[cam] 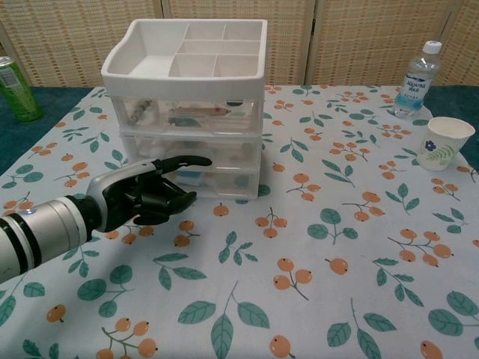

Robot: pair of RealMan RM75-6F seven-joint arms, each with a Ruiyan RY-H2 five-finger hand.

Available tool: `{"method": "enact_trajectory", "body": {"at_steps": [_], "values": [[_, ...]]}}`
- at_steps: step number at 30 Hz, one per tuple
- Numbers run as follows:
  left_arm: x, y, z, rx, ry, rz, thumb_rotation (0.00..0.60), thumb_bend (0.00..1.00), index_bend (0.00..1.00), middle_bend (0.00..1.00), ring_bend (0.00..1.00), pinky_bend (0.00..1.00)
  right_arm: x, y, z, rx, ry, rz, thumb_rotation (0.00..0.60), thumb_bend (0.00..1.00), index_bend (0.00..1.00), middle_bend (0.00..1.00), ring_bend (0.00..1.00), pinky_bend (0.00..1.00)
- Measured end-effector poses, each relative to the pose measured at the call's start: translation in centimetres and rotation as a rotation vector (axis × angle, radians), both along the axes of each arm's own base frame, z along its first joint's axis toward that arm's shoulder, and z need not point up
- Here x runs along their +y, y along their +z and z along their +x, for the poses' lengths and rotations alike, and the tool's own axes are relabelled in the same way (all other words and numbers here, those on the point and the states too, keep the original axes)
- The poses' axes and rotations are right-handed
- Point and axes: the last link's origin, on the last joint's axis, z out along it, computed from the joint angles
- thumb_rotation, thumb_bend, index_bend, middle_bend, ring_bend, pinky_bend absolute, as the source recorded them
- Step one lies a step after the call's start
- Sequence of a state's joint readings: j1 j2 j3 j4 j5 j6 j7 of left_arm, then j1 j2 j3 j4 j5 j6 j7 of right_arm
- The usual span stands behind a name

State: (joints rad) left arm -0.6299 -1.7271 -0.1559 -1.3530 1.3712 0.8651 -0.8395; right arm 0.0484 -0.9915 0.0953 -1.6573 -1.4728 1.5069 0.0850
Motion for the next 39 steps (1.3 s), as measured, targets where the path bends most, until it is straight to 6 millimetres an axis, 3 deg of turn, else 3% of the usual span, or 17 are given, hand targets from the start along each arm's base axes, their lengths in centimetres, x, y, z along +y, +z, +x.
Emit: {"method": "enact_trajectory", "body": {"at_steps": [39], "values": [[-2.4,-0.2,-0.2,0.005,-0.025,-0.053,0.600,0.49,0.21,0.89,0.98,1.00,0.2,-0.9,-0.5,-0.009,-0.016,0.031,0.600,0.19,0.00,0.09,0.20,0.24]]}}
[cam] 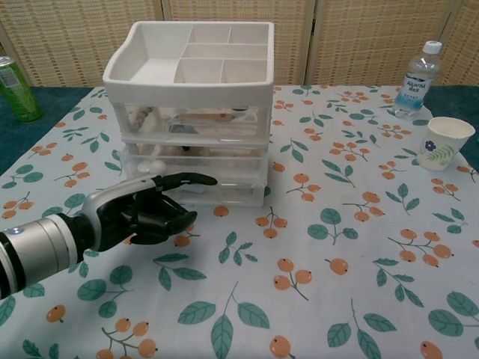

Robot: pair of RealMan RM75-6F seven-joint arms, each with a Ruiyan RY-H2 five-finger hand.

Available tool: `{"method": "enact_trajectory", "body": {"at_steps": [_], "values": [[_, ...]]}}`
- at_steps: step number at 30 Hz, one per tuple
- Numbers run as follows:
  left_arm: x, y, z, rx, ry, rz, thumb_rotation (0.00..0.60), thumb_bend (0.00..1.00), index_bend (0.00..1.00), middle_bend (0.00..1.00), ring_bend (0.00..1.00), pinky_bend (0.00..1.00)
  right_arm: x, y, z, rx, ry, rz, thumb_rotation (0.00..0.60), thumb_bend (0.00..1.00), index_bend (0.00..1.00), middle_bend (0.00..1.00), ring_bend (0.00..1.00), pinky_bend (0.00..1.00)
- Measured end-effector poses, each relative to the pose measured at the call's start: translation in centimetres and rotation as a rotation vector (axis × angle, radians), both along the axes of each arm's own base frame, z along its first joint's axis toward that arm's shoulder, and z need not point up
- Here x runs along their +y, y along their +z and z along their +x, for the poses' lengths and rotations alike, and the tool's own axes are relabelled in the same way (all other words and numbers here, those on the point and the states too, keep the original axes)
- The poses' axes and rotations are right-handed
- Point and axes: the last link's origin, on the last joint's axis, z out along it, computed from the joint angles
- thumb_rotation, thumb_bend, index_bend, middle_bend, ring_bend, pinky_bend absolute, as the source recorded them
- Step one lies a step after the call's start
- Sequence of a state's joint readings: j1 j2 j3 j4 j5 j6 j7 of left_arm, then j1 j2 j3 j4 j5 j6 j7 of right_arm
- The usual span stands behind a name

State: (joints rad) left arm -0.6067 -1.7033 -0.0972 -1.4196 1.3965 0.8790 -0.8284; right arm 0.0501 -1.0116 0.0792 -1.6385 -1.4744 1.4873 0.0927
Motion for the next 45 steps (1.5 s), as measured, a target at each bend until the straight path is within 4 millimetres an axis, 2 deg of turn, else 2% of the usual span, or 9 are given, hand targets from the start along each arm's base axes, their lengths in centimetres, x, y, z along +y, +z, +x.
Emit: {"method": "enact_trajectory", "body": {"at_steps": [14,22,30,37,45], "values": [[-0.8,0.4,-0.1,0.000,-0.016,-0.017,0.600,0.49,0.21,0.89,0.97,1.00,0.3,0.0,-0.1,-0.002,-0.002,-0.004,0.600,0.19,0.00,0.09,0.20,0.24],[-1.2,0.7,-0.6,0.011,-0.012,-0.014,0.600,0.49,0.14,0.89,0.97,1.00,0.3,0.0,-0.1,-0.002,0.000,-0.005,0.600,0.19,0.00,0.09,0.20,0.24],[-1.8,1.4,-0.9,0.005,-0.012,-0.002,0.600,0.49,0.13,0.88,0.97,1.00,0.2,-0.1,0.0,-0.002,0.003,-0.004,0.600,0.19,0.00,0.09,0.20,0.24],[-2.7,2.8,-0.8,0.021,-0.045,0.008,0.600,0.49,0.14,0.88,0.97,1.00,0.2,0.0,0.1,0.000,0.008,-0.009,0.600,0.19,0.00,0.09,0.20,0.24],[-3.2,5.4,-0.8,0.099,-0.135,0.055,0.600,0.49,0.17,0.88,0.97,1.00,0.3,0.4,0.3,0.006,0.017,-0.019,0.600,0.19,0.00,0.09,0.20,0.24]]}}
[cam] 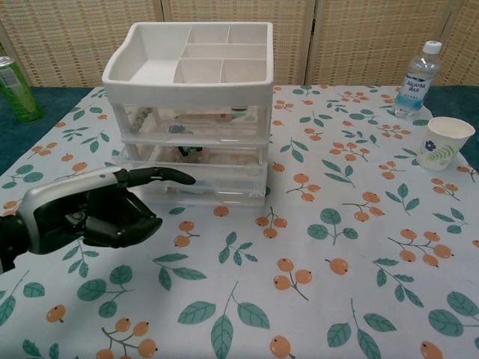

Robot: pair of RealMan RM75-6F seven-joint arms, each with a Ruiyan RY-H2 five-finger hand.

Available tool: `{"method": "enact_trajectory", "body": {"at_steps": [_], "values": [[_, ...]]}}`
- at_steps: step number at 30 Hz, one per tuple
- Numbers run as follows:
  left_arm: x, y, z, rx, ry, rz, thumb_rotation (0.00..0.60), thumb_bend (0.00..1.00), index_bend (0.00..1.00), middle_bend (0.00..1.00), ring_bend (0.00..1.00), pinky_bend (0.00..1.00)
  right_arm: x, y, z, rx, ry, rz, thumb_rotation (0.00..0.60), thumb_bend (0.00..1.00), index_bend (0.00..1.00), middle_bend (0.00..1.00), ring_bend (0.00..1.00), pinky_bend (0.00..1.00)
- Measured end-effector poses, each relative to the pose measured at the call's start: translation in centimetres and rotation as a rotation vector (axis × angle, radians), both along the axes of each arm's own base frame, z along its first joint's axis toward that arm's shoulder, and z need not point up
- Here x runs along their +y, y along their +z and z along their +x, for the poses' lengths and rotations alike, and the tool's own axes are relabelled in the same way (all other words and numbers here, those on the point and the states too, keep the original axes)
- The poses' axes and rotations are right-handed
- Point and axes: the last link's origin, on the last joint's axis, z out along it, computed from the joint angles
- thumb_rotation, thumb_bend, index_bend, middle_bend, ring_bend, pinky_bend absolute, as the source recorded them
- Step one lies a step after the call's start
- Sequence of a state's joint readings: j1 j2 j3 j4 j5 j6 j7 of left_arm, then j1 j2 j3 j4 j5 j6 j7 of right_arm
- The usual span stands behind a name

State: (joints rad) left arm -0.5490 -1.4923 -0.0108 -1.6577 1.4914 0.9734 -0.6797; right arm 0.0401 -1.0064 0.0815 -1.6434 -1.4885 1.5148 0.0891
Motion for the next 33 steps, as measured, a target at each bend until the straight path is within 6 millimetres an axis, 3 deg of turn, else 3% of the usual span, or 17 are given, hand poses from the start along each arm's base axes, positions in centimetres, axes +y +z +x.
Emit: {"method": "enact_trajectory", "body": {"at_steps": [11,25,33], "values": [[2.0,2.7,0.2,0.181,-0.089,0.118,0.600,0.49,0.14,0.88,0.97,1.00,0.1,0.4,0.2,0.002,0.007,-0.012,0.600,0.19,0.00,0.09,0.20,0.24],[3.2,2.8,0.8,0.285,-0.083,0.129,0.600,0.49,0.13,0.88,0.98,1.00,0.2,0.3,-0.2,-0.007,-0.001,-0.014,0.600,0.19,0.00,0.09,0.20,0.24],[3.7,2.6,1.2,0.326,-0.101,0.132,0.600,0.49,0.20,0.88,0.99,1.00,0.2,0.3,-0.5,-0.011,-0.007,-0.015,0.600,0.19,0.00,0.09,0.20,0.24]]}}
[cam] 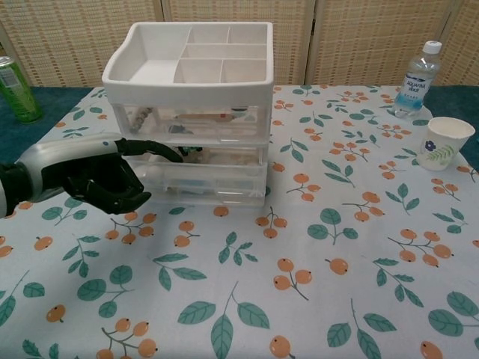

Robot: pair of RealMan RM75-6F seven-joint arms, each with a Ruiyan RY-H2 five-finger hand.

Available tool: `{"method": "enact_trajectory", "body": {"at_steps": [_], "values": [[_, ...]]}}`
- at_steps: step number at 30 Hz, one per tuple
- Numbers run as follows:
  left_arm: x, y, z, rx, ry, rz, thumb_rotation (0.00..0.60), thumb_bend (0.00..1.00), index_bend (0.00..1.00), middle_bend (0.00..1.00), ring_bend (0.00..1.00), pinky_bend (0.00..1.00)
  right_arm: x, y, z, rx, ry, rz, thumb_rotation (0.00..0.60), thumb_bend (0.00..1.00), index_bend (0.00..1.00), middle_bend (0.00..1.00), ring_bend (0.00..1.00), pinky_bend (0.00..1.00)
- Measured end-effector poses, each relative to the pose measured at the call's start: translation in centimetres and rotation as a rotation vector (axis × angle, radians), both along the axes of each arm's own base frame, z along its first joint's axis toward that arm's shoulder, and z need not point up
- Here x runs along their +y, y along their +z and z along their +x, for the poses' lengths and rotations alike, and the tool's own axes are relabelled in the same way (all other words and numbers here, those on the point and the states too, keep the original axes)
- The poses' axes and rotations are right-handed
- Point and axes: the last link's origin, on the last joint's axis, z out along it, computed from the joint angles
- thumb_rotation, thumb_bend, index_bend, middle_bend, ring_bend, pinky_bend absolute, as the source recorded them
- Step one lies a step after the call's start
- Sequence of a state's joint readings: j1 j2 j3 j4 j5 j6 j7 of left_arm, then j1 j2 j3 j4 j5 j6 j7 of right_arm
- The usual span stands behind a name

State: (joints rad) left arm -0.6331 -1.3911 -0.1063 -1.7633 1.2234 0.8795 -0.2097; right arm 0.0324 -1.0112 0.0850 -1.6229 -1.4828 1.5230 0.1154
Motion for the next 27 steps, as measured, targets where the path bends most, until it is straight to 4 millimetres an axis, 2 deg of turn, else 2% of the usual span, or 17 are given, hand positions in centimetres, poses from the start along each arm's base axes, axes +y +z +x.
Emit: {"method": "enact_trajectory", "body": {"at_steps": [6,27], "values": [[-0.2,-0.1,0.2,0.013,-0.009,-0.003,0.600,0.49,0.24,0.88,0.99,1.00,-0.1,-0.1,-0.1,-0.002,-0.002,0.003,0.600,0.19,0.00,0.09,0.20,0.24],[-1.8,0.3,0.7,0.004,-0.051,-0.034,0.600,0.49,0.25,0.88,0.99,1.00,-0.4,-0.1,-0.1,0.000,-0.001,0.007,0.600,0.19,0.00,0.09,0.21,0.24]]}}
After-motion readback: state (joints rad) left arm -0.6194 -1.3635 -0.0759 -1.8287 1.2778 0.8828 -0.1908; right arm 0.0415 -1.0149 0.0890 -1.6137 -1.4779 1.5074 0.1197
